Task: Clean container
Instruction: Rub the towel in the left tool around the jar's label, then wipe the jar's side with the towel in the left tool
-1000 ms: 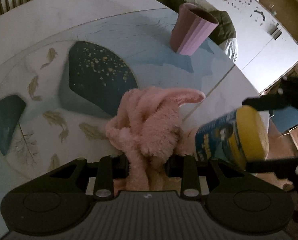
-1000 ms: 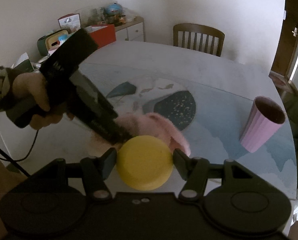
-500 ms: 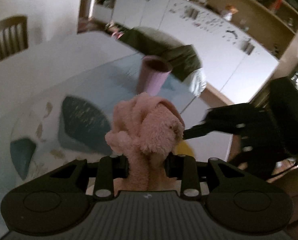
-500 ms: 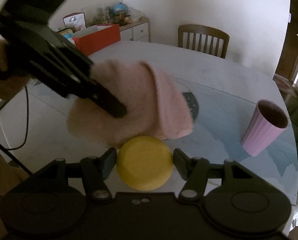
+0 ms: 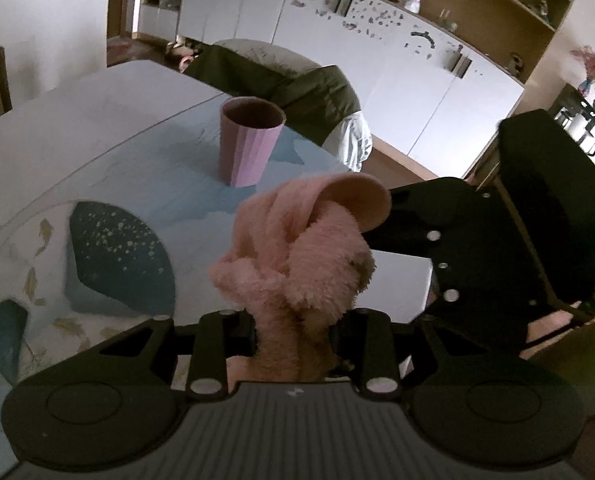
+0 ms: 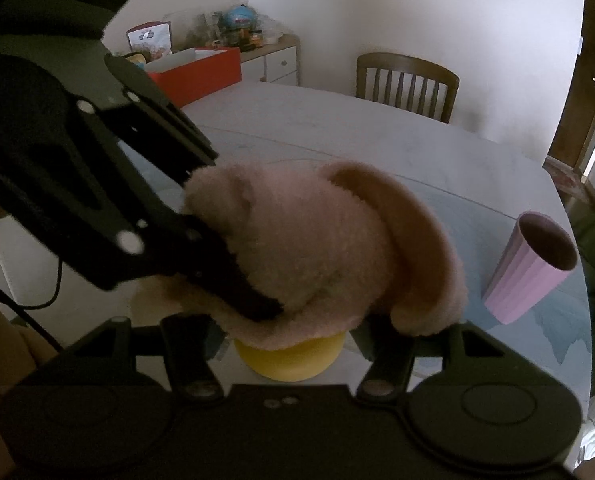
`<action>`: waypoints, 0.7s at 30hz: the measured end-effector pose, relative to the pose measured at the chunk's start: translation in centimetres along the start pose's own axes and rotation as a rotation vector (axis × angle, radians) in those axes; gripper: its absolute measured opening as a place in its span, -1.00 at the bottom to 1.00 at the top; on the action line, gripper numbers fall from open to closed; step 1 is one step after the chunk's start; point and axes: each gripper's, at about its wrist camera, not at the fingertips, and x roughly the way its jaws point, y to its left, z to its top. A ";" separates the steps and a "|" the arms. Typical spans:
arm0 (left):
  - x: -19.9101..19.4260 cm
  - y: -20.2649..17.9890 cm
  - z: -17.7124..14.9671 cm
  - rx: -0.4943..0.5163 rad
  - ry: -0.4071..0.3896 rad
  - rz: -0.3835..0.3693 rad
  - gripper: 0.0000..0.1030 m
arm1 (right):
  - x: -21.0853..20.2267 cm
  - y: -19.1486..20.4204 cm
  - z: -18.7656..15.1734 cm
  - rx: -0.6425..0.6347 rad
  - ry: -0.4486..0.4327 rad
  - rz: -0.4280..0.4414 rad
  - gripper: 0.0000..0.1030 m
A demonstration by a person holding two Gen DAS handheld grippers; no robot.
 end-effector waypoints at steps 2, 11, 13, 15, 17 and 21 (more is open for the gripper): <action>0.1 0.4 -0.2 -0.008 -0.002 0.001 -0.42 | 0.1 0.0 0.0 0.003 -0.001 -0.003 0.18; -0.3 2.2 -0.3 -0.082 -0.020 -0.001 -0.41 | 0.0 0.3 -0.3 0.004 -0.015 -0.014 0.19; -0.4 2.4 -0.2 -0.087 -0.024 0.005 -0.41 | -0.1 0.3 -0.4 0.006 -0.017 -0.014 0.19; -0.3 2.6 -0.2 -0.099 -0.024 0.005 -0.41 | -0.2 0.3 -0.5 0.007 -0.018 -0.013 0.19; 0.0 3.0 -0.2 -0.114 -0.015 0.005 -0.42 | -0.3 0.3 -0.8 0.007 -0.020 -0.011 0.19; 0.8 3.6 -0.3 -0.137 0.007 0.022 -0.41 | -0.5 0.1 -0.9 0.018 -0.022 -0.005 0.19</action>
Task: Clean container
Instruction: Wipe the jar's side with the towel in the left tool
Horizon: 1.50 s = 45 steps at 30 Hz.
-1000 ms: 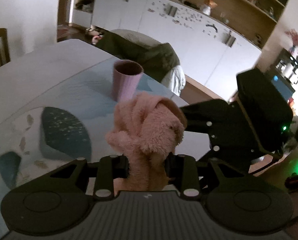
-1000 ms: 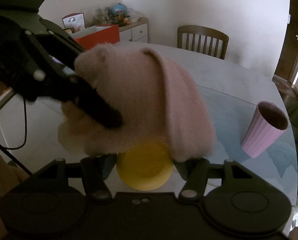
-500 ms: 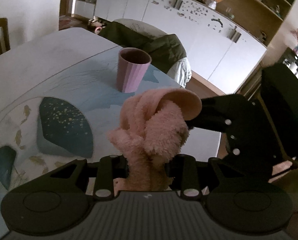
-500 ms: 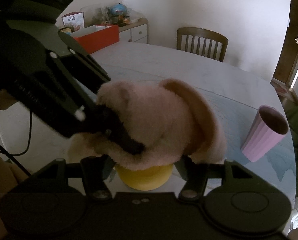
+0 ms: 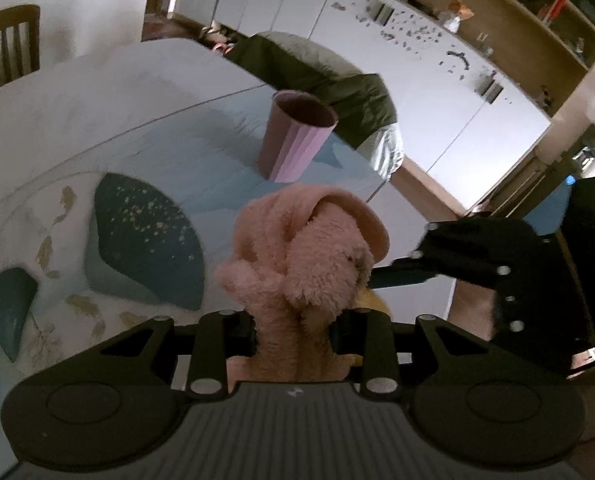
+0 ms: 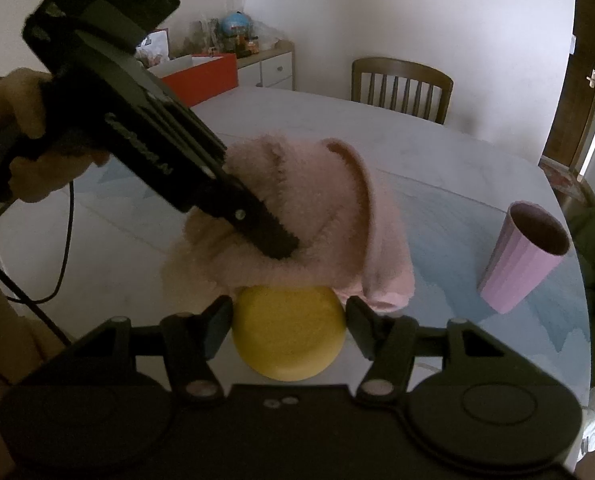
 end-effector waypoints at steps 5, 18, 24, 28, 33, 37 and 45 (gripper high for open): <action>1.6 0.6 -0.8 -0.026 0.036 0.019 -0.42 | -0.4 -0.3 -0.6 0.006 -0.007 0.010 0.19; 5.2 3.6 -3.6 -0.143 0.112 0.109 -0.41 | -0.8 -1.8 -1.4 0.034 -0.024 0.048 0.19; 5.0 4.1 -4.5 -0.206 0.095 0.127 -0.41 | -0.3 -2.0 -0.9 0.033 -0.017 0.059 0.19; 1.9 3.3 -4.2 -0.209 0.034 0.117 -0.41 | 0.0 -1.7 -0.6 0.013 -0.013 0.062 0.19; -2.2 1.6 -3.6 -0.204 -0.047 0.100 -0.41 | 0.0 -1.5 -0.3 0.000 -0.004 0.061 0.19; -4.4 -0.4 -2.8 -0.176 -0.099 0.065 -0.41 | 0.3 -1.0 0.0 -0.027 0.001 0.056 0.19; -4.1 -4.8 -1.2 -0.041 -0.096 0.015 -0.41 | 0.8 0.0 0.6 -0.072 0.006 0.045 0.19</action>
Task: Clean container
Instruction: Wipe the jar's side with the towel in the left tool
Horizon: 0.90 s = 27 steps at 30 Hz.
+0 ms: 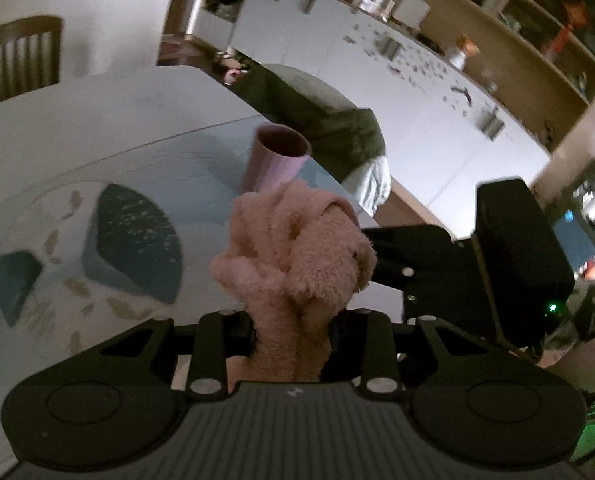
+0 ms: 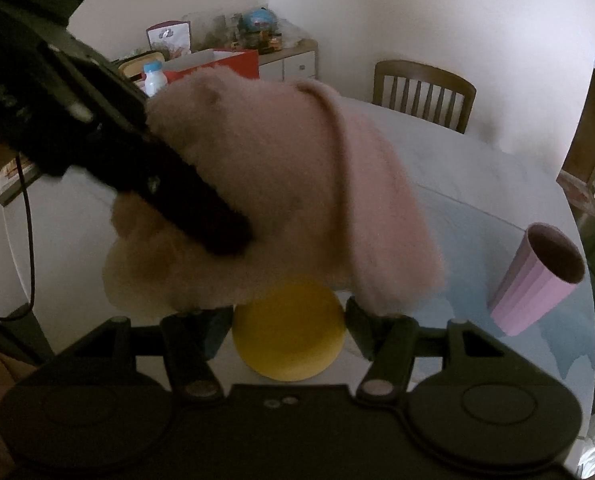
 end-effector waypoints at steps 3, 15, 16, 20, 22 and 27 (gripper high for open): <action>1.5 -0.5 -0.2 0.031 0.032 0.025 -0.41 | 0.0 0.2 0.0 -0.014 -0.001 -0.003 0.19; 2.5 2.7 -1.3 -0.122 0.015 0.042 -0.41 | 0.0 0.6 -0.3 -0.013 -0.007 -0.008 0.19; 2.4 2.9 -1.3 -0.135 0.008 0.042 -0.41 | 0.0 0.6 -0.3 -0.008 -0.007 -0.008 0.19; 2.4 4.2 -1.4 -0.190 -0.013 0.022 -0.41 | 0.2 0.4 -0.1 0.005 -0.001 -0.006 0.19; 2.5 4.8 -1.6 -0.221 -0.023 0.006 -0.41 | 0.2 0.3 0.0 0.007 0.002 -0.006 0.19; 2.5 6.6 -2.0 -0.286 -0.042 0.020 -0.41 | 0.2 0.1 0.3 0.018 0.009 -0.002 0.19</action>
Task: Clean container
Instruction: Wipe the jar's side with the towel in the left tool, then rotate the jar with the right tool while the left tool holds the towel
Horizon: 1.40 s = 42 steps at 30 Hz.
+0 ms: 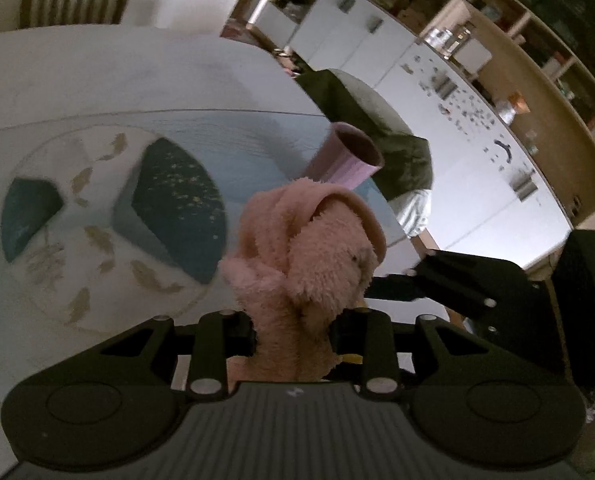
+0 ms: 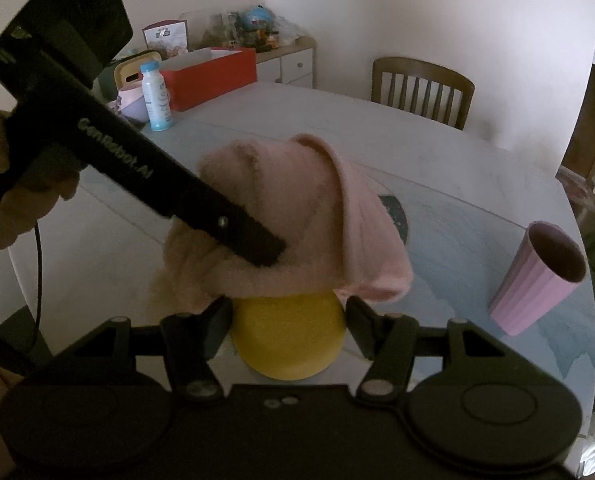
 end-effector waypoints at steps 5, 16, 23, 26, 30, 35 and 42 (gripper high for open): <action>1.4 1.4 -0.9 -0.007 0.042 0.029 -0.41 | 0.0 0.0 0.1 0.005 0.010 -0.002 0.19; 4.2 3.7 -3.1 -0.006 0.074 0.056 -0.42 | 0.7 -2.2 1.0 0.205 0.046 -0.019 0.19; 5.6 2.9 -4.5 0.110 0.060 0.142 -0.42 | 1.2 -3.7 1.2 0.431 0.082 -0.075 0.19; 5.4 1.8 -4.9 0.193 0.047 0.193 -0.42 | 1.3 -4.6 1.1 0.534 0.093 -0.097 0.19; 2.9 1.0 -4.6 0.194 0.006 0.180 -0.41 | 1.5 -6.0 0.6 0.701 0.096 -0.113 0.19; -0.4 -0.9 -4.4 0.243 -0.031 0.126 -0.41 | 1.9 -7.5 -0.2 0.911 0.101 -0.106 0.19; -1.3 -4.4 -4.2 0.312 -0.023 0.034 -0.41 | 2.4 -7.8 -0.6 1.041 0.097 -0.127 0.19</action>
